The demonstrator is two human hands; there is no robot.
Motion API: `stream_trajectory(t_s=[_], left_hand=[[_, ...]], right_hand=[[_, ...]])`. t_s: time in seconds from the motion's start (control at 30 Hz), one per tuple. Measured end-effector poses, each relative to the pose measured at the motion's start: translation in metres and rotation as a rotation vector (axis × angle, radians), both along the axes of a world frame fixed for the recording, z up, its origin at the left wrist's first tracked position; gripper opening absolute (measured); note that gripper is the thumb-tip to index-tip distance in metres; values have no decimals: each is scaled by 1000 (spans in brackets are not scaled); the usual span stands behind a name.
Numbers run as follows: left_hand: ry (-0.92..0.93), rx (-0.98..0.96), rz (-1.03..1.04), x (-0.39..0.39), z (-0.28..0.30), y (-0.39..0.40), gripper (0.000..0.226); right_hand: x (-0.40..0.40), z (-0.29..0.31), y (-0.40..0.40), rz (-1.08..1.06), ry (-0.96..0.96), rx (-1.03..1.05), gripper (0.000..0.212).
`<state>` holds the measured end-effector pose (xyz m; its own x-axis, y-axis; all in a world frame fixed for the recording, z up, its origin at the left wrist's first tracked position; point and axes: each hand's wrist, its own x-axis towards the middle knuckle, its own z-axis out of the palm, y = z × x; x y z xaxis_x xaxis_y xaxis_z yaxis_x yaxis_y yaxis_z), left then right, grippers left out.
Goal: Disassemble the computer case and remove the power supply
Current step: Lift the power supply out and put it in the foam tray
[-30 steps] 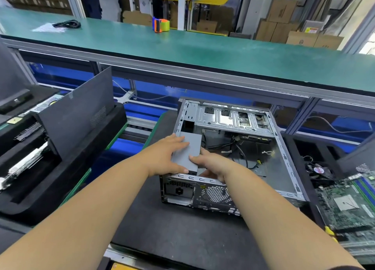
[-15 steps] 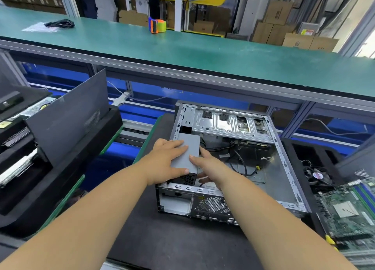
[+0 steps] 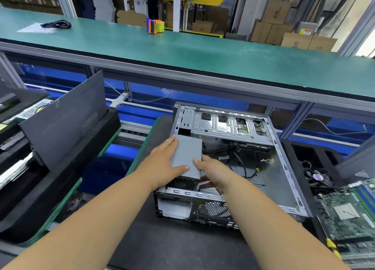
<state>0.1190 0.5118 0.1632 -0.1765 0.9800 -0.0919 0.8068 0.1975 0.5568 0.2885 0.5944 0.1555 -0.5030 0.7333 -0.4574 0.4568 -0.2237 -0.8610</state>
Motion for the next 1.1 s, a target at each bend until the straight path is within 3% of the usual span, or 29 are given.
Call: stream_trajectory(t_s=[0.33,0.53,0.7,0.87,0.97,1.1], left_hand=[[9,-30,22,2,3,1,102],[-30,-73,69,11,3,4,133],[-46,-51,73,7,0,3,131],[-28,-43,94,10,-1,4,135],[-31,-33,100,11,0,4,133],[-32,-19,95,11,0,5,125]], right_hand=[[6,-1,1,51,-76,-47,41],[18,5,8,40,-196,19,38],[10,6,-1,-86,-77,-58,38],[-8,15,-3,-221,-26,92,67],[-25,22,-2,-142,-235,198,107],[-45,24,0,-64,-404,214,122]])
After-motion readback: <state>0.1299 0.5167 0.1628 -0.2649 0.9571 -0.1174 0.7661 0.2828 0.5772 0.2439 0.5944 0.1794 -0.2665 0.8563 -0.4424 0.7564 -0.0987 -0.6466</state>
